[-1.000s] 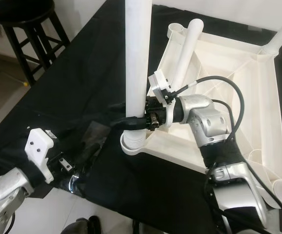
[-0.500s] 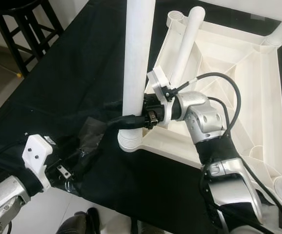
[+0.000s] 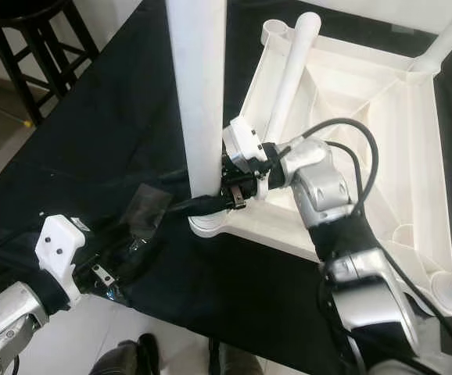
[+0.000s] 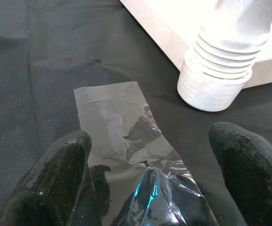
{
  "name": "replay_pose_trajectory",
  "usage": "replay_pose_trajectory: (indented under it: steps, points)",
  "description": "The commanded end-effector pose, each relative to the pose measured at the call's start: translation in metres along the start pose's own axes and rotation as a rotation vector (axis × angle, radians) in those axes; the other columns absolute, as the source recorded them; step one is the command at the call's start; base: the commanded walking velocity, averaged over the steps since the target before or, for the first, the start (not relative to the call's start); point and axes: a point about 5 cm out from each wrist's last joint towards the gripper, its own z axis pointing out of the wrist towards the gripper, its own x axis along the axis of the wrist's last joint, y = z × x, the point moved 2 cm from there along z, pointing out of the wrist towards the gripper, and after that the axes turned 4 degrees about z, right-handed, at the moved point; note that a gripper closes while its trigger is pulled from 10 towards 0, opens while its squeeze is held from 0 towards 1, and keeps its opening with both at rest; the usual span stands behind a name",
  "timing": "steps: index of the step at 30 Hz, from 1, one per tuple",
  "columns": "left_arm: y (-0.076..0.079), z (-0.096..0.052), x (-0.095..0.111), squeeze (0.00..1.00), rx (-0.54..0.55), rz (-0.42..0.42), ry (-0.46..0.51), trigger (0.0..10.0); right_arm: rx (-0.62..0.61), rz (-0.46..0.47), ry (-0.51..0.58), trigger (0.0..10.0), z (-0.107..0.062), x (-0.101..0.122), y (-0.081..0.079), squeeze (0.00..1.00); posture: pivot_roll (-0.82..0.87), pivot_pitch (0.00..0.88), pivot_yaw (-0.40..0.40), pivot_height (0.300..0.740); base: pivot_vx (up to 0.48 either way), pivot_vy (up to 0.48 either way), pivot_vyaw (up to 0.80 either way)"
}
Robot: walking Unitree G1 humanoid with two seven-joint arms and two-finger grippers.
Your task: Building children table
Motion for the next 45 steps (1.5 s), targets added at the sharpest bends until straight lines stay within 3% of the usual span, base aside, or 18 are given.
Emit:
replay_pose_trajectory:
  steps: [1, 7, 18, 26, 29, 37, 45]
  points:
    - [0.006, -0.001, -0.002, 0.0, -0.018, 0.003, -0.02, 10.0, 0.015, 0.146, -0.073, 10.0, 0.004, -0.035, -0.013, 0.0, 0.0, 0.403, -0.068, 0.74, 0.0, 0.0, 0.0]
    - [0.004, 0.002, -0.002, 0.0, -0.021, 0.01, -0.02, 10.0, -0.035, 0.185, -0.027, 10.0, 0.002, -0.045, -0.026, 0.0, -0.01, 0.391, -0.061, 0.74, 0.0, 0.0, 0.0]
    - [0.004, 0.006, -0.003, 0.0, -0.029, 0.017, -0.018, 10.0, -0.25, 0.247, 0.095, 10.0, -0.007, -0.044, -0.016, 0.0, -0.02, 0.371, -0.056, 0.74, 0.0, 0.0, 0.0]
    - [0.002, 0.01, -0.003, 0.0, -0.037, 0.027, -0.011, 10.0, -0.306, 0.272, 0.072, 10.0, -0.008, -0.05, -0.024, 0.0, -0.02, 0.352, -0.054, 0.74, 0.0, 0.0, 0.0]
    - [0.002, 0.011, -0.003, 0.0, -0.037, 0.029, -0.008, 10.0, -0.291, 0.273, 0.041, 10.0, -0.007, -0.052, -0.028, 0.0, -0.02, 0.348, -0.055, 0.74, 0.0, 0.0, 0.0]
    - [0.003, 0.011, -0.003, 0.0, -0.04, 0.036, -0.008, 10.0, -0.063, 0.252, -0.137, 10.0, -0.011, -0.061, -0.046, 0.0, -0.02, 0.344, -0.054, 0.74, 0.0, 0.0, 0.0]
    - [0.002, 0.012, -0.003, 0.0, -0.041, 0.04, -0.008, 10.0, -0.141, 0.273, -0.094, 10.0, -0.016, -0.059, -0.034, 0.0, -0.02, 0.349, -0.051, 0.74, 0.0, 0.0, 0.0]
